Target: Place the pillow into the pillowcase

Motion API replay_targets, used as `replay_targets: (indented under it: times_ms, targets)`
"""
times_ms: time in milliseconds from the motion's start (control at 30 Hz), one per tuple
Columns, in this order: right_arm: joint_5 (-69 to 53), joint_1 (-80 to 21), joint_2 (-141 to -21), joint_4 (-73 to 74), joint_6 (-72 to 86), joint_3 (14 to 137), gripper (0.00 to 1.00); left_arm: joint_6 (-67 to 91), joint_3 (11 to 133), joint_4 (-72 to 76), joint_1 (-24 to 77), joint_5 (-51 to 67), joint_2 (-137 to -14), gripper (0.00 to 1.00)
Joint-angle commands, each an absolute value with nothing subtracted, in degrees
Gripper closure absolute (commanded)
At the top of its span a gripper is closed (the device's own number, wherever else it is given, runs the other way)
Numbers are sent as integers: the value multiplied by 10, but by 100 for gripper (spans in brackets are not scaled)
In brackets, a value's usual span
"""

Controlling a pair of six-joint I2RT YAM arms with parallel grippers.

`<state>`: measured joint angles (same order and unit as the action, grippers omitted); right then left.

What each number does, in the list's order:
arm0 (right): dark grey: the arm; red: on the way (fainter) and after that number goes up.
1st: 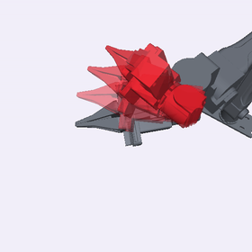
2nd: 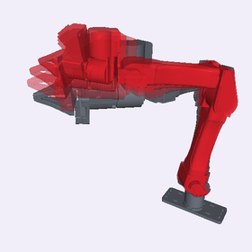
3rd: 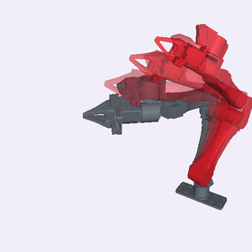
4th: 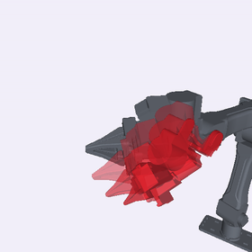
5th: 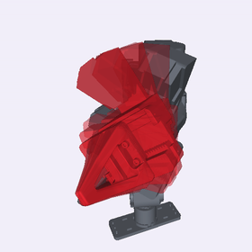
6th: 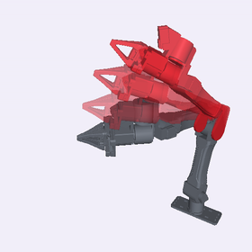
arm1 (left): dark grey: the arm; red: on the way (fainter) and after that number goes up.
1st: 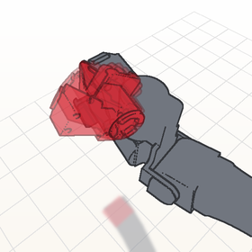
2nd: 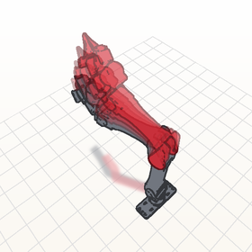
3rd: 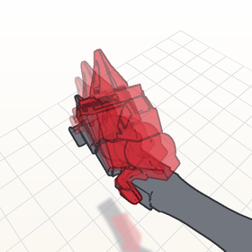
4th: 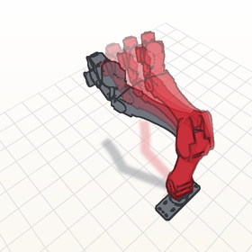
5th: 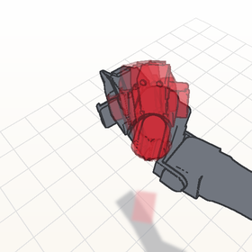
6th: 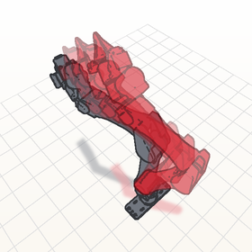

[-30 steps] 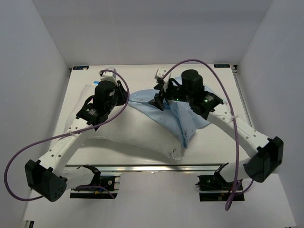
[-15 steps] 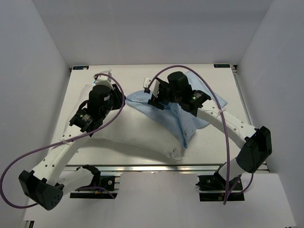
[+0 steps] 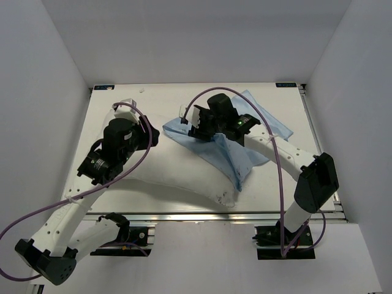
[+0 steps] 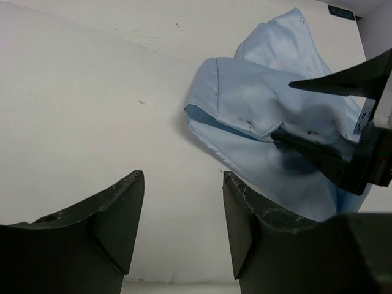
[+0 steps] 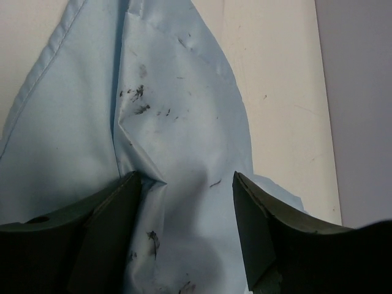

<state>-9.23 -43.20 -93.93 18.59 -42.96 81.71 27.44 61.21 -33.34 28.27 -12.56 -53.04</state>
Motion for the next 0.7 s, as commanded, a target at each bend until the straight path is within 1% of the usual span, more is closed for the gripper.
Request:
replay_targets:
  times_ms: [0, 100, 167, 200, 233, 267, 300, 333, 400, 467, 533, 667]
  targets:
    - [-105, -438, -934, 206, -449, 853, 32, 267, 599, -357, 281, -105, -515, 36]
    - [-106, -438, -928, 222, -455, 859, 32, 269, 597, -363, 281, -104, -505, 35]
    - [-105, -438, -918, 226, -458, 857, 33, 270, 596, -368, 280, -104, -500, 35]
    - [-104, -437, -914, 223, -462, 854, 36, 271, 596, -370, 281, -104, -497, 35]
    - [-102, -437, -908, 222, -464, 848, 46, 272, 594, -371, 281, -103, -496, 35]
    - [-93, -437, -906, 221, -466, 845, 53, 272, 592, -370, 281, -101, -495, 35]
    - [-90, -435, -904, 217, -465, 843, 62, 272, 591, -370, 281, -100, -492, 35]
    - [-85, -435, -904, 214, -461, 842, 78, 273, 588, -369, 281, -96, -492, 35]
    - [-76, -430, -905, 209, -454, 846, 89, 273, 585, -366, 281, -91, -492, 35]
    - [-71, -425, -904, 198, -434, 859, 97, 274, 586, -363, 281, -85, -494, 35]
    - [-69, -421, -902, 188, -413, 873, 100, 274, 586, -362, 281, -83, -495, 35]
    - [-81, -421, -896, 191, -390, 901, 100, 274, 584, -354, 280, -71, -497, 35]
